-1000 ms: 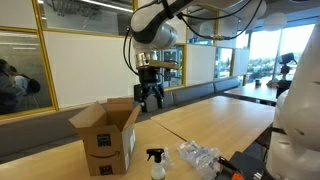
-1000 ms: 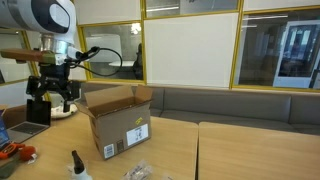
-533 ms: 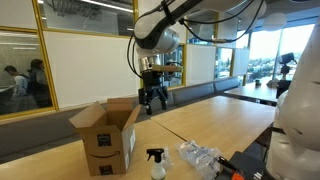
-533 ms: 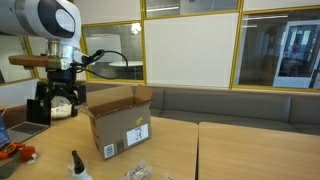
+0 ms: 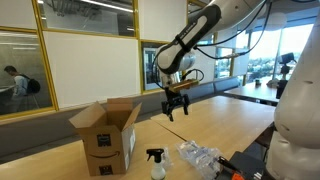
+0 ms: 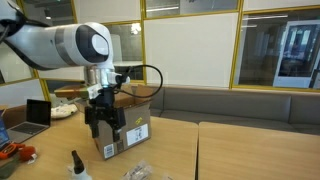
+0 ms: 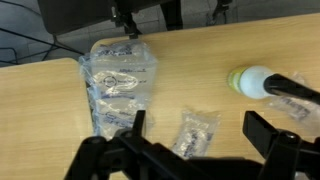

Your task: Put all the plastic bag and the spray bottle in the carton box

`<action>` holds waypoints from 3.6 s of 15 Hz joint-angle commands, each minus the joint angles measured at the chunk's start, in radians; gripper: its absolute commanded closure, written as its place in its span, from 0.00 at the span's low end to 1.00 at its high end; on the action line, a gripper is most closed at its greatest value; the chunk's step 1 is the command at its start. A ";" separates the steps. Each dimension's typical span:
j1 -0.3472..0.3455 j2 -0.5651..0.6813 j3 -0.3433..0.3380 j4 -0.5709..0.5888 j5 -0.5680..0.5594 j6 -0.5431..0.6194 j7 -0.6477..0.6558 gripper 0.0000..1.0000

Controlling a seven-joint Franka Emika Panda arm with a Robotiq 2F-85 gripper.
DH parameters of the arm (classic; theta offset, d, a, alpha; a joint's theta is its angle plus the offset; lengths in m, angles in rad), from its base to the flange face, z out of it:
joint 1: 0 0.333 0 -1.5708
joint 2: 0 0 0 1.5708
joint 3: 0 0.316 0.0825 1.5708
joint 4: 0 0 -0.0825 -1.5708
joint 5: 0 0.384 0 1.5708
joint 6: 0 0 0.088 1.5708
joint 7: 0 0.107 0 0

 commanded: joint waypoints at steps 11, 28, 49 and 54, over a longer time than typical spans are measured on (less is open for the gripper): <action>-0.100 0.255 -0.149 -0.150 -0.356 0.290 0.782 0.00; 0.012 0.662 -0.325 -0.060 -0.118 0.663 1.441 0.00; 0.259 0.681 -0.537 -0.090 -0.050 0.789 1.387 0.90; 0.504 0.505 -0.798 -0.098 -0.277 0.708 1.465 0.92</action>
